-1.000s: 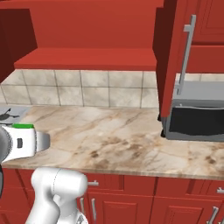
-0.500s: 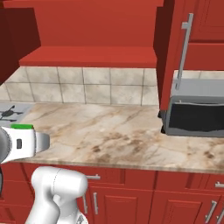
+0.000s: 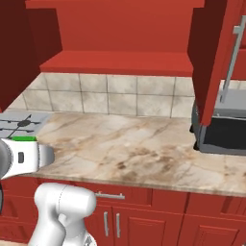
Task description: Locate and retrieve the sponge and soap dispenser from the cabinet. Place them next to the sink.
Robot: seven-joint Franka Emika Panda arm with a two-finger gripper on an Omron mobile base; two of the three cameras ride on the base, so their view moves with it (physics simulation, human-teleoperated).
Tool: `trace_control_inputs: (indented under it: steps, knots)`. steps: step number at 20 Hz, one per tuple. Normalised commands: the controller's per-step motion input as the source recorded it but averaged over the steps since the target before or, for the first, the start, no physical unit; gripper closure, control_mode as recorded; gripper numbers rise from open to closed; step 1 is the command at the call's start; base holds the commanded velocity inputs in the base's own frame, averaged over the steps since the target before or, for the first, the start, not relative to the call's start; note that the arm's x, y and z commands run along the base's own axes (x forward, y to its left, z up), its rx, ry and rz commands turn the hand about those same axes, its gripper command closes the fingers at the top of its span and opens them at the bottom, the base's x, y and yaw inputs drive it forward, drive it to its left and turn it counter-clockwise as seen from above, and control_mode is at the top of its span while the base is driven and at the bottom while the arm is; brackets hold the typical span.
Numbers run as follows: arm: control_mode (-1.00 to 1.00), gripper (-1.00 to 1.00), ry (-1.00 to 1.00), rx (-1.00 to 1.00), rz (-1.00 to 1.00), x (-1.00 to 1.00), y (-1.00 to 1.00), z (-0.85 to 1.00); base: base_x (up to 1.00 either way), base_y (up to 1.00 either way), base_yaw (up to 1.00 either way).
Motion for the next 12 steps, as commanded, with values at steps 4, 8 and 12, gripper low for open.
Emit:
trace_control_inputs:
  steps: [4, 8, 12]
  knots:
    - [1.00, 1.00, 0.00, 0.00, 0.00, 0.00, 0.00, 0.00, -0.21, 0.43, 0.12]
    - [1.00, 1.00, 0.00, 0.00, 0.00, 0.00, 0.00, 0.00, -0.24, 0.40, 0.15]
    - [1.00, 1.00, 0.00, 0.00, 0.00, 0.00, 0.00, 0.00, -0.28, 0.35, 0.14]
